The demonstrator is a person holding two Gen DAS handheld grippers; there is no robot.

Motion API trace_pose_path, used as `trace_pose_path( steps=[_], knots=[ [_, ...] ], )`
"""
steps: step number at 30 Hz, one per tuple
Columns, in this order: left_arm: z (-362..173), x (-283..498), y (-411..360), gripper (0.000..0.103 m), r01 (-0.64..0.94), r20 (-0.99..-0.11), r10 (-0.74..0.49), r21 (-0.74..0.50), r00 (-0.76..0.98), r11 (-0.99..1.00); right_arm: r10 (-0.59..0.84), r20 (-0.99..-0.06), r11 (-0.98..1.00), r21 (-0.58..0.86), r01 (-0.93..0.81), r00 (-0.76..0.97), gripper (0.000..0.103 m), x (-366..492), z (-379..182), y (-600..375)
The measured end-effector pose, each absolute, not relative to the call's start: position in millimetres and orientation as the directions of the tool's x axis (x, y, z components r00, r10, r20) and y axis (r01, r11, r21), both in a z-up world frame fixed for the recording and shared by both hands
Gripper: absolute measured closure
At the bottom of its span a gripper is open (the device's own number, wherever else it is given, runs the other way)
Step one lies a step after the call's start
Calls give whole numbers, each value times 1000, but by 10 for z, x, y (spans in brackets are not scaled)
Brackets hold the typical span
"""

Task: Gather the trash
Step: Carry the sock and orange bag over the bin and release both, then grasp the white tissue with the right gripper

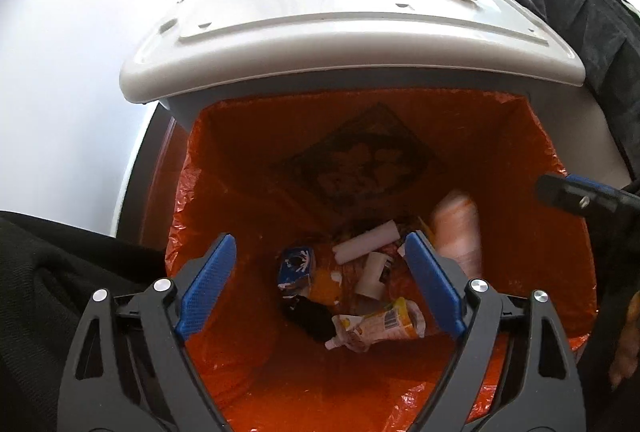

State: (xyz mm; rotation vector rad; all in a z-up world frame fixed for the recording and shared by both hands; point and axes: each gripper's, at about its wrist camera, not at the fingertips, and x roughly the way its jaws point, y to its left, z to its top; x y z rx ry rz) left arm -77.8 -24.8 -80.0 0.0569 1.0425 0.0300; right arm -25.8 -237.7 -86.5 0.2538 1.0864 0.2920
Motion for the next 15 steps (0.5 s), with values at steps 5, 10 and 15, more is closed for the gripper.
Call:
trace_pose_path(
  steps=[5, 10, 15],
  knots=[
    [-780, -778, -276, 19, 2, -859, 56, 66, 509, 998, 357, -817, 929, 360, -82, 454, 33, -267, -827, -2466],
    [-774, -770, -262, 19, -4, -859, 55, 61, 509, 998, 370, -809, 924, 371, -91, 457, 32, -223, -781, -2447],
    [-733, -713, -286, 19, 2, -859, 54, 64, 509, 998, 387, -799, 919, 375, -121, 460, 29, -92, -631, -2436]
  ],
)
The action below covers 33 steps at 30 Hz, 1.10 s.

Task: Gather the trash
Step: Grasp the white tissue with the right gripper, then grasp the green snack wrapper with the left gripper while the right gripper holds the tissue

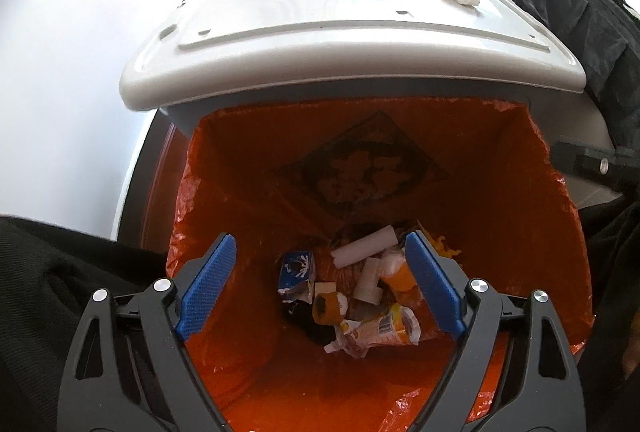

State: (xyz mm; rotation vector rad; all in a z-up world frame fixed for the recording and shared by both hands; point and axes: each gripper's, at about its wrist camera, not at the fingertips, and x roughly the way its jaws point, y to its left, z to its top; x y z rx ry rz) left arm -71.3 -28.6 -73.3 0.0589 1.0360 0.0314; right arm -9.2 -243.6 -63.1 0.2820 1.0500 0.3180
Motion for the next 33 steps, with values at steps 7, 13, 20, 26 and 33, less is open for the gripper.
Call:
trace_pose_path(
  steps=[7, 13, 20, 26, 33],
  knots=[
    [-439, -403, -397, 19, 42, -835, 37, 72, 549, 997, 355, -781, 934, 312, -172, 513, 24, 480, -209, -2488],
    [-30, 19, -419, 13, 58, -793, -10, 32, 610, 998, 283, -763, 959, 211, -189, 581, 19, 1278, 102, -2552],
    [187, 472, -325, 12, 55, -772, -29, 8, 635, 998, 195, -792, 978, 112, -176, 579, 19, 2334, -138, -2566],
    [171, 792, -312, 12, 49, -770, 25, 73, 637, 996, 156, -836, 985, 89, -151, 526, 33, 2974, -543, -2468],
    [134, 983, -343, 12, 88, -764, 13, 91, 645, 992, 72, -859, 996, 40, -74, 507, 71, 2995, -615, -2521]
  ],
)
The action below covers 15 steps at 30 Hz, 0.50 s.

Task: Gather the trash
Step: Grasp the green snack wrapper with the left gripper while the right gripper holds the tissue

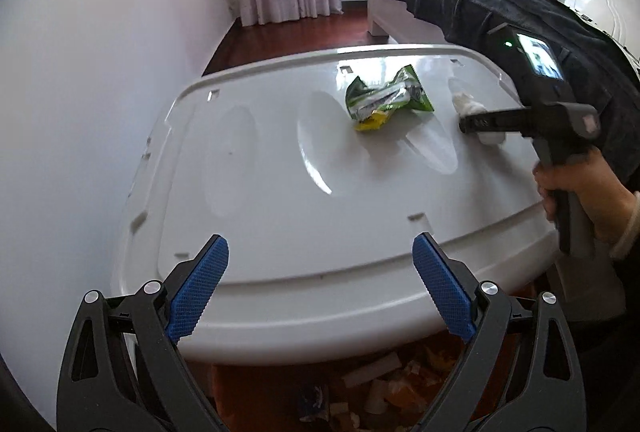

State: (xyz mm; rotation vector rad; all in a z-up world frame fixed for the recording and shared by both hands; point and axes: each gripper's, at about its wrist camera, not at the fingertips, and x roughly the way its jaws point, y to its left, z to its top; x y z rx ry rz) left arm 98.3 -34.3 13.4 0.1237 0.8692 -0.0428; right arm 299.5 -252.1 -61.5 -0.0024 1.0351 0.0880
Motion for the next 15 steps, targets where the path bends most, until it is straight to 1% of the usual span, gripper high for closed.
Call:
trace_pose_path(
  steps=[1, 3, 5, 7, 8, 10, 12, 15],
  knots=[
    [141, 1026, -375, 12, 106, -756, 1, 93, 655, 990, 99, -856, 995, 75, -67, 508, 71, 2941, -570, -2565],
    [158, 1161, -482, 12, 162, -741, -32, 105, 671, 981, 189, -828, 980, 193, -48, 528, 71, 2797, -330, -2713],
    [176, 1334, -607, 12, 242, -738, -89, 102, 669, 965, 301, -757, 939, 341, -43, 580, 71, 2504, 53, -2924],
    [210, 1546, -750, 12, 317, -733, -143, 104, 665, 943, 362, -691, 901, 431, -47, 626, 71, 2223, 289, -3059],
    [228, 1682, -828, 12, 373, -735, -185, 98, 652, 923, 372, -663, 890, 453, -48, 650, 71, 2076, 373, -3119],
    [248, 1908, -951, 12, 438, -736, -219, 116, 641, 892, 372, -630, 879, 474, -42, 682, 71, 1795, 428, -3219],
    [241, 2112, -1034, 12, 495, -742, -253, 121, 621, 860, 375, -626, 867, 499, -18, 683, 71, 1679, 363, -3295],
    [138, 2476, -1168, 12, 531, -760, -235, 166, 606, 831, 387, -640, 855, 519, 2, 664, 71, 1778, 276, -3360]
  ],
)
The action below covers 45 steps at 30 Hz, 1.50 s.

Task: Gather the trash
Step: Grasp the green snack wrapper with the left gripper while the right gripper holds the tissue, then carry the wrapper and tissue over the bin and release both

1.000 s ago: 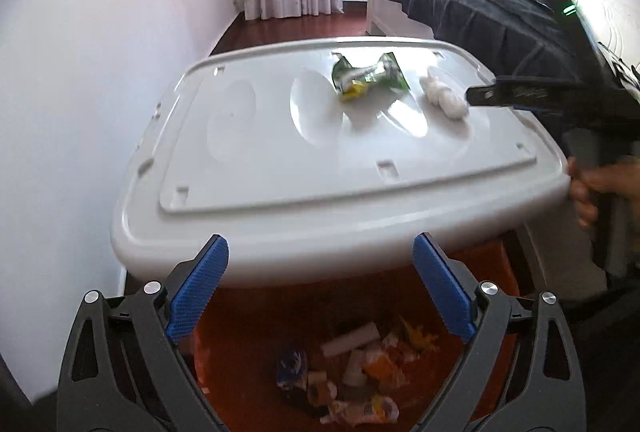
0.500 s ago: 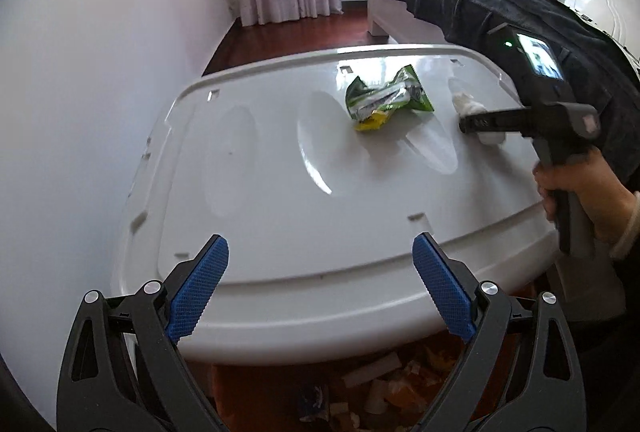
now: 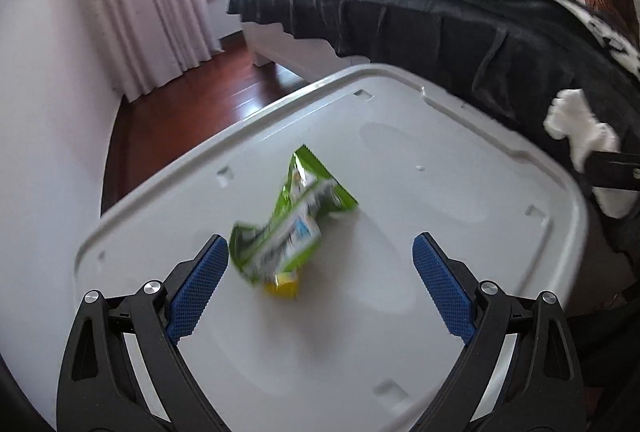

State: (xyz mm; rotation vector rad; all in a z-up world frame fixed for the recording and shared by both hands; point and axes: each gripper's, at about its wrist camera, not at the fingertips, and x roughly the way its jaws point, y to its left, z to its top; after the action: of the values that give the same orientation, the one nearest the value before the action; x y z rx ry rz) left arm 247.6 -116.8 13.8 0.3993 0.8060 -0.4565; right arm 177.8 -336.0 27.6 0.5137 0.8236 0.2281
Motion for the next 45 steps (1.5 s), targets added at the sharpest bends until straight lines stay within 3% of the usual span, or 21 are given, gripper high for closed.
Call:
trace_pose_path(
  steps=[11, 12, 14, 16, 22, 29, 36, 41, 45],
  knots=[
    [-625, 3142, -1304, 14, 530, -804, -88, 300, 587, 793, 446, -617, 819, 574, -17, 648, 70, 1968, 314, -3321],
    [-677, 3169, -1297, 17, 525, -809, -77, 302, 583, 796, 438, -618, 827, 562, -23, 653, 70, 1979, 334, -3298],
    [-672, 3215, -1255, 52, 521, -814, -133, 228, 565, 822, 429, -621, 837, 546, -31, 656, 70, 2010, 357, -3261],
    [-653, 3260, -1249, 67, 506, -825, -145, 187, 546, 842, 435, -623, 836, 547, -35, 650, 70, 2022, 350, -3232],
    [-551, 3094, -1225, 82, 437, -806, -153, 142, 573, 888, 423, -638, 849, 528, -34, 644, 70, 2029, 324, -3164],
    [-92, 2463, -930, 83, 301, -784, -135, 68, 606, 951, 413, -642, 860, 509, -45, 646, 70, 2013, 329, -3125],
    [450, 1267, -476, 83, 96, -736, -21, 61, 676, 994, 418, -608, 869, 484, -102, 675, 70, 1735, 435, -2959],
    [447, 400, -380, 83, 29, -726, 41, 84, 686, 996, 447, -594, 878, 436, -200, 668, 70, 1075, 435, -2652],
    [195, -219, -350, 83, -13, -748, 97, 118, 657, 993, 414, -667, 909, 333, -250, 620, 70, 303, 67, -2315]
  ],
)
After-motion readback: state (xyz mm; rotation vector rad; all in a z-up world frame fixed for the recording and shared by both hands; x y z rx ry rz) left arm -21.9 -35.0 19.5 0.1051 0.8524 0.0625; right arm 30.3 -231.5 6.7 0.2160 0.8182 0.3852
